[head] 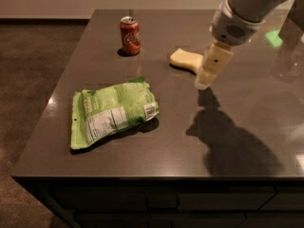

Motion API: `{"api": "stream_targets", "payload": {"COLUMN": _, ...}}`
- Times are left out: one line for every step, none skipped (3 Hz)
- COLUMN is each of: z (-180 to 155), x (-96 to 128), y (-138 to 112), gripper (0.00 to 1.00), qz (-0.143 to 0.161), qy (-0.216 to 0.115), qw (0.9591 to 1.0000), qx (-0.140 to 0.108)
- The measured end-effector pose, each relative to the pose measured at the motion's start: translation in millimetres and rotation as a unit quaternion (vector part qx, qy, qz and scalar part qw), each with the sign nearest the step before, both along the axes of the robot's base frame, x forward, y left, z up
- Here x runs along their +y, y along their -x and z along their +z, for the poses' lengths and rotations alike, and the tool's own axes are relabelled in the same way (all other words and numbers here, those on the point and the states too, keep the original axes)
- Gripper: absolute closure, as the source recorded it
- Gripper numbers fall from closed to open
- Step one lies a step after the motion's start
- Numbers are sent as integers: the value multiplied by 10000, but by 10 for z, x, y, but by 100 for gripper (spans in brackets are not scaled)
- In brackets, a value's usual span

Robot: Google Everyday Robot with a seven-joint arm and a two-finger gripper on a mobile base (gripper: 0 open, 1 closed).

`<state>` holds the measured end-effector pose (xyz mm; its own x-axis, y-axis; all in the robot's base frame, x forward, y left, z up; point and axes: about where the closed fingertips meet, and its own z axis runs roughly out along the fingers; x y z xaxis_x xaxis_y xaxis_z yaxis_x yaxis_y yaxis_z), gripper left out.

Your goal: Move coke can near green rice chip bag

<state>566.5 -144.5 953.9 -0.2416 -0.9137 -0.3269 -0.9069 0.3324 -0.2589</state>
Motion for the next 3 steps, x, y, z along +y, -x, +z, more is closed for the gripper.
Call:
{"api": "stream_targets", "payload": {"z": -77, "x": 220, "y": -502, "gripper": 0, "qz": -315, "qy": -266, "qw": 9991, "qx": -98}}
{"api": "stream_targets", "payload": {"z": -109, "x": 380, "y": -843, "gripper": 0, "qz": -552, "qy": -465, "qw": 9972, "qx": -188}}
{"api": "stream_targets", "payload": {"z": -155, "x": 561, "y": -1199, "gripper": 0, "qz": -794, "qy": -691, "qw": 9942, "qx": -216}}
